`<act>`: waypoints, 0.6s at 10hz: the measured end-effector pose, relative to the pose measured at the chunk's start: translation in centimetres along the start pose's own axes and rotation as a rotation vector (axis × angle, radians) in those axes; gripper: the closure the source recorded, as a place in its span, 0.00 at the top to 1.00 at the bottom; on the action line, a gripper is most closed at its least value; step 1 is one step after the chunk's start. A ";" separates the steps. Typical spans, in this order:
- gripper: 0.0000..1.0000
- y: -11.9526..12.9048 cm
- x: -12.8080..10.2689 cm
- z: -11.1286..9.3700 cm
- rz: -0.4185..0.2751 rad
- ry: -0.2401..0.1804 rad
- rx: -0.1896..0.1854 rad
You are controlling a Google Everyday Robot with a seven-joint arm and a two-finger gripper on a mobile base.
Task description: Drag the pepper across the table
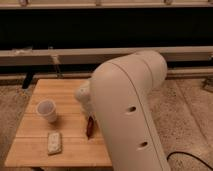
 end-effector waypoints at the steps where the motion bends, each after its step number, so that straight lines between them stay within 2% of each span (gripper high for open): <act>1: 0.00 -0.1 -0.2 -0.1 -0.002 -0.003 -0.001; 6: 0.00 -0.5 -0.9 -0.2 -0.014 -0.010 0.002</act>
